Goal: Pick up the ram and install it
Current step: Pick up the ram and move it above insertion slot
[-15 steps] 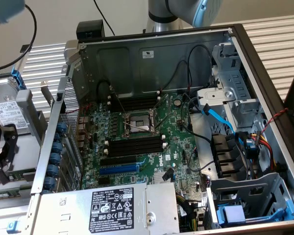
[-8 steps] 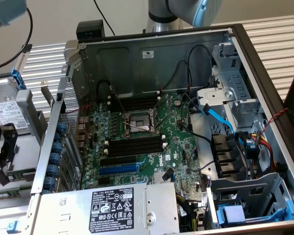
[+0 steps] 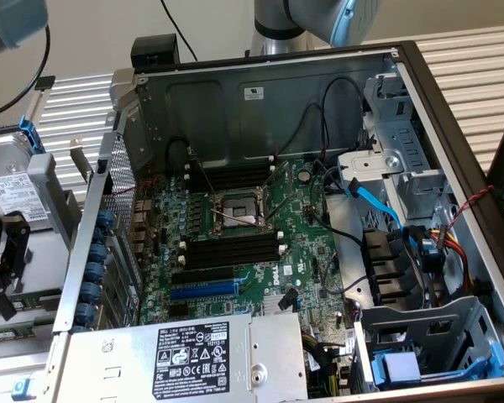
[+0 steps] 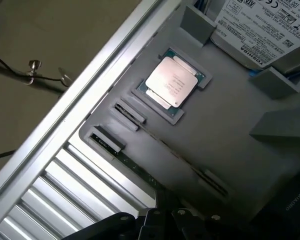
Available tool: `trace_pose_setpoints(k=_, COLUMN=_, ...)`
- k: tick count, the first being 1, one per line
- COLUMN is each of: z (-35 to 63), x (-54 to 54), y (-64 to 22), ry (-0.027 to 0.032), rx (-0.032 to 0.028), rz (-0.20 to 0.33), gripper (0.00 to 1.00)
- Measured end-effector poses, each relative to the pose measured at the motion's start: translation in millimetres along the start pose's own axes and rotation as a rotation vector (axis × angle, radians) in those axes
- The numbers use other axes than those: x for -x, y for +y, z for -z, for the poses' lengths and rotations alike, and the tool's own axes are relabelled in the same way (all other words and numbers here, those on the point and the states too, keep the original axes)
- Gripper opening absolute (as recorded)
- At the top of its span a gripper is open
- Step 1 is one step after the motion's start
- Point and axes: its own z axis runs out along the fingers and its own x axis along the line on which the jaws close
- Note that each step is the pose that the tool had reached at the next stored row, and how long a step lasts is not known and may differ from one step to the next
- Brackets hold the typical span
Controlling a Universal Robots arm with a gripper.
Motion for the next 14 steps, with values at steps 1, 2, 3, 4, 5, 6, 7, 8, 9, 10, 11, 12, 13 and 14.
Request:
trace_pose_setpoints(k=1, z=-0.4, x=0.0, y=0.0, ry=0.0005, rx=0.0000, rz=0.011, gripper=0.11)
trace_pose_setpoints(k=2, z=-0.9, x=0.0, y=-0.1, ry=0.0009, rx=0.0001, rz=0.022, gripper=0.11)
trace_pose_setpoints(k=3, z=-1.2, x=0.0, y=-0.1, ry=0.0015, rx=0.0001, rz=0.033, gripper=0.11)
trace_pose_setpoints(k=4, z=-1.5, x=0.0, y=-0.1, ry=0.0020, rx=0.0002, rz=0.045, gripper=0.11)
trace_pose_setpoints(k=5, z=-2.0, x=0.0, y=-0.1, ry=0.0026, rx=0.0002, rz=0.058, gripper=0.11)
trace_pose_setpoints(k=6, z=-2.3, x=0.0, y=-0.1, ry=0.0032, rx=0.0002, rz=0.070, gripper=0.11)
trace_pose_setpoints(k=7, z=-2.7, x=0.0, y=-0.2, ry=0.0038, rx=0.0003, rz=0.083, gripper=0.11)
trace_pose_setpoints(k=8, z=-3.0, x=0.0, y=-0.2, ry=0.0046, rx=0.0004, rz=0.098, gripper=0.11)
trace_pose_setpoints(k=9, z=-3.3, x=0.0, y=-0.2, ry=0.0059, rx=0.0008, rz=0.115, gripper=0.11)
trace_pose_setpoints(k=10, z=-3.6, x=0.0, y=-0.2, ry=0.0075, rx=0.0015, rz=0.132, gripper=0.11)
trace_pose_setpoints(k=11, z=-3.9, x=0.0, y=-0.2, ry=0.0095, rx=0.0024, rz=0.150, gripper=0.11)
trace_pose_setpoints(k=12, z=-4.3, x=0.0, y=-0.2, ry=0.0109, rx=0.0029, rz=0.169, gripper=0.11)
trace_pose_setpoints(k=13, z=-4.4, x=0.0, y=-0.2, ry=0.0123, rx=0.0032, rz=0.187, gripper=0.11)
trace_pose_setpoints(k=14, z=-4.5, x=0.0, y=-0.2, ry=0.0132, rx=0.0032, rz=0.205, gripper=0.11)
